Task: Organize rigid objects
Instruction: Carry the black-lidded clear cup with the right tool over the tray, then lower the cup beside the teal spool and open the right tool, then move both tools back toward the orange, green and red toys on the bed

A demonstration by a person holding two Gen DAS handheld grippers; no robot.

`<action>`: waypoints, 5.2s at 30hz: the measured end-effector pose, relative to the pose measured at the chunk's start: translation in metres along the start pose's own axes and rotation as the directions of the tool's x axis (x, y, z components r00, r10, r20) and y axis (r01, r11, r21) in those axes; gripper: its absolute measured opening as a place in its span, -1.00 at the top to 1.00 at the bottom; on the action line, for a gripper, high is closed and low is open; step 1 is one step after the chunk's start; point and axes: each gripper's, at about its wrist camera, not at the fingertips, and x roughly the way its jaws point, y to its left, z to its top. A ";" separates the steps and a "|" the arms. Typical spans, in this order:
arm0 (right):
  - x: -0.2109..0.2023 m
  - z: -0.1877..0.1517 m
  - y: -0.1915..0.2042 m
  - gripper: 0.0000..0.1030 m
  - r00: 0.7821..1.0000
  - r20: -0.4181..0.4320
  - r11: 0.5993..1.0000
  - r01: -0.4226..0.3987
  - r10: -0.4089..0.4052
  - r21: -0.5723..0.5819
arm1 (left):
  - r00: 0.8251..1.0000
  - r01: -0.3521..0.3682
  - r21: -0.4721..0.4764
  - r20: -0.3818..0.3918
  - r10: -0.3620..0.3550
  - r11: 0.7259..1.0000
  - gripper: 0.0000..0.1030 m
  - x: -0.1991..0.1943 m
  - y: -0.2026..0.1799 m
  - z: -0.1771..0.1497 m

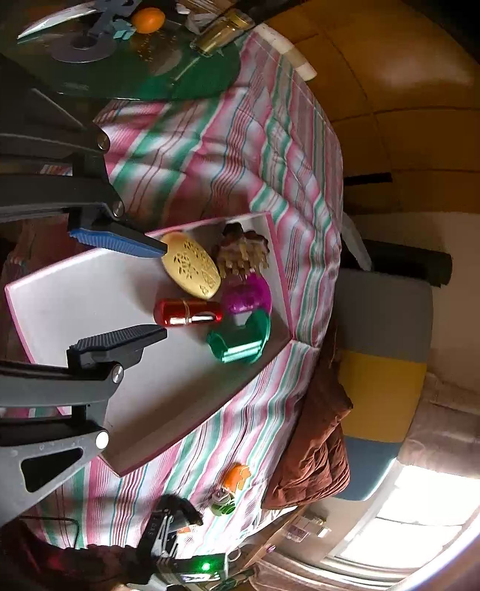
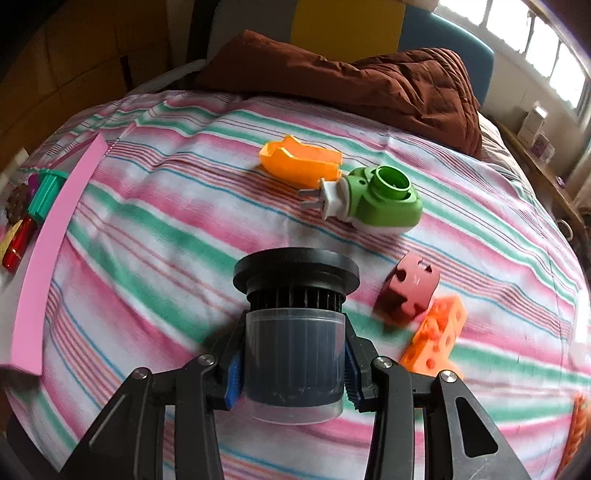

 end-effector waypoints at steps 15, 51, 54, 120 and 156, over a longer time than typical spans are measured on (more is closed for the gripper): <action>-0.022 -0.020 0.041 0.17 0.996 -0.017 0.995 -0.092 0.093 0.049 | 1.000 -0.004 -0.055 0.005 0.005 0.998 0.27 -0.006 0.023 -0.009; -0.010 0.061 0.233 0.16 0.973 -0.020 0.926 -0.227 0.232 -0.300 | 0.999 -0.047 -0.099 -0.012 0.046 0.994 0.27 -0.004 0.047 -0.013; -0.009 0.061 0.236 0.16 0.975 -0.010 0.925 -0.215 0.223 -0.312 | 0.999 -0.047 -0.094 -0.009 0.046 0.994 0.27 -0.005 0.046 -0.012; -0.070 0.031 -0.025 -0.49 0.982 0.186 0.994 0.004 -0.024 0.106 | 0.999 0.023 0.145 -0.035 -0.019 0.989 0.26 -0.002 -0.057 0.008; -0.056 -0.004 -0.167 -0.56 0.990 0.094 0.786 0.027 -0.107 0.618 | 0.945 0.295 0.311 -0.238 -0.227 0.903 0.26 0.084 -0.235 0.052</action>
